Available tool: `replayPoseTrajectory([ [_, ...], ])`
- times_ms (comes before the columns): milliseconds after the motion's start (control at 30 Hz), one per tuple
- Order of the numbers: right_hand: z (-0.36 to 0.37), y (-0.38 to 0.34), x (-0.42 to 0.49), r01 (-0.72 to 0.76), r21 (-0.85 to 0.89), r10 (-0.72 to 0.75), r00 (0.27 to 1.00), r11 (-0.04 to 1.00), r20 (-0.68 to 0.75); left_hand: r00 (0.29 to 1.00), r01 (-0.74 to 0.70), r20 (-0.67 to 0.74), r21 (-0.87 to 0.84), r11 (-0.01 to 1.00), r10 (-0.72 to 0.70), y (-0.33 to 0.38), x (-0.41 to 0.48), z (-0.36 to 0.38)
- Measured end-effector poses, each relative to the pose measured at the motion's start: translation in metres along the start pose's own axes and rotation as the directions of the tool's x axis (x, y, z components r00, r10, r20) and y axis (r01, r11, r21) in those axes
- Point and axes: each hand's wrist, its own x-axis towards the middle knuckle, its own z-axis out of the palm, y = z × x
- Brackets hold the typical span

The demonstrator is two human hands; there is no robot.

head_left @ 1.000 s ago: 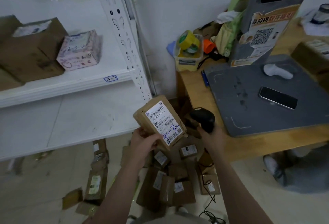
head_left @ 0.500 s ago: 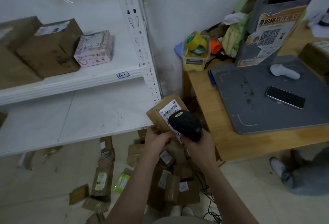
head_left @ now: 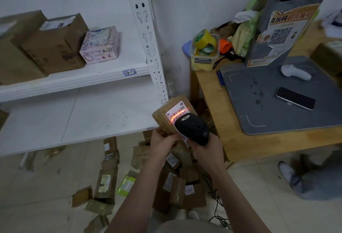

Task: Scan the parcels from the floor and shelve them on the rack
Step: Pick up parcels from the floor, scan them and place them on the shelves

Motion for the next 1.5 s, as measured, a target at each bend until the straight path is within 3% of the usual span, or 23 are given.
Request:
replayPoseTrajectory([
  [167,-0.003,0.008,0.001,-0.052,0.046,0.054,0.997,0.998,-0.053,1.0,0.024,0.003,-0.033,0.999,-0.024,-0.001,-0.002,0.0],
  [367,-0.028,0.037,0.032,-0.186,0.117,0.212,0.938,0.975,-0.276,0.999,0.019,-0.028,-0.105,0.994,-0.022,-0.006,-0.006,-0.006],
  [533,-0.052,0.082,0.076,-0.342,0.063,0.346,0.904,0.938,-0.25,0.998,0.016,-0.055,-0.135,0.991,-0.024,-0.007,-0.011,-0.016],
  [733,-0.073,0.12,0.118,-0.451,-0.14,0.415,0.881,0.881,-0.229,0.995,0.023,-0.093,-0.126,0.992,-0.035,-0.015,-0.013,-0.027],
  [1000,-0.074,0.135,0.13,-0.41,-0.22,0.364,0.904,0.885,-0.225,0.992,0.013,-0.124,-0.131,0.991,-0.03,-0.025,-0.015,-0.035],
  [1133,-0.063,0.128,0.12,-0.381,-0.244,0.289,0.895,0.892,-0.34,0.991,0.036,-0.122,-0.146,0.989,-0.054,-0.026,-0.015,-0.027],
  [1267,-0.046,0.095,0.095,-0.237,-0.225,0.116,0.888,0.945,-0.446,0.995,0.026,-0.093,-0.133,0.991,-0.038,-0.019,-0.018,-0.023],
  [1367,-0.022,0.065,0.071,-0.141,-0.098,0.098,0.93,0.985,-0.355,0.996,0.015,-0.082,-0.148,0.989,-0.027,-0.013,-0.02,-0.03],
  [1500,0.017,0.033,0.04,-0.102,0.112,0.11,0.991,0.989,-0.076,0.997,-0.002,-0.07,-0.194,0.981,-0.012,-0.012,-0.025,-0.053],
])
